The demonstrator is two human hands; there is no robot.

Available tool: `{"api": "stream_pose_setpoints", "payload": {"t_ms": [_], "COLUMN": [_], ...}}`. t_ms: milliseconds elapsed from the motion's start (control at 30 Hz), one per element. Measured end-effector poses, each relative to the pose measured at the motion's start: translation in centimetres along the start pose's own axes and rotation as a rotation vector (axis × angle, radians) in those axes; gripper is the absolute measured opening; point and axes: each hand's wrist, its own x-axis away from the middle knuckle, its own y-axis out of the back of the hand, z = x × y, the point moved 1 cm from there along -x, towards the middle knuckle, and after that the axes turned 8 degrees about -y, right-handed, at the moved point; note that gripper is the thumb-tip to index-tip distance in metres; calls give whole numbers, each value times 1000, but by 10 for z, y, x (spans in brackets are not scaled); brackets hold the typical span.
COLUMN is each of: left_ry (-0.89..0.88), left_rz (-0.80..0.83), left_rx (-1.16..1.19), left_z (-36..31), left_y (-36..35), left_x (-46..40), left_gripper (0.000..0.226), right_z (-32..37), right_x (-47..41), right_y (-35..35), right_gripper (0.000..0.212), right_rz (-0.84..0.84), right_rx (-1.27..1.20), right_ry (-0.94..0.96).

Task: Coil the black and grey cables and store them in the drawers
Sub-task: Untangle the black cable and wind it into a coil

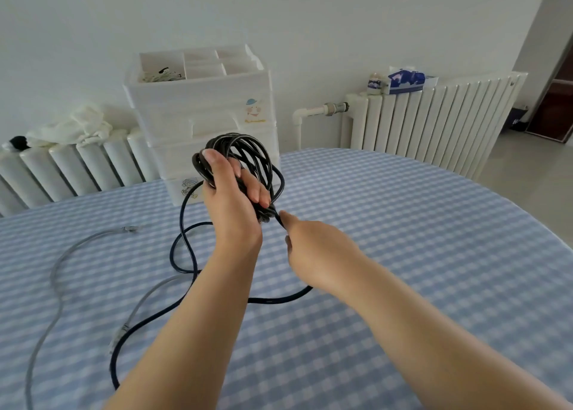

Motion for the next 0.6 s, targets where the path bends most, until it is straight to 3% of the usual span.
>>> {"api": "stream_pose_setpoints", "payload": {"t_ms": [133,333,467,600], "left_ry": [-142,-194,-118,1], "left_rz": [171,303,352,564], "left_rx": [-266,-604,-775,-958], "left_z": [4,24,25,22], "left_y": [-3,10,12,10], "left_x": [7,5,-3,-6], "left_gripper": [56,73,82,62], "right_z": [-1,1,-1,-8], "right_x": [2,13,15,14], "right_y": [4,14,23,24], "right_gripper": [42,19,19,17], "right_rz": [53,27,53,96], "right_rx": [-61,-181,-264,-352], "right_ry": [-12,29,98,149]}}
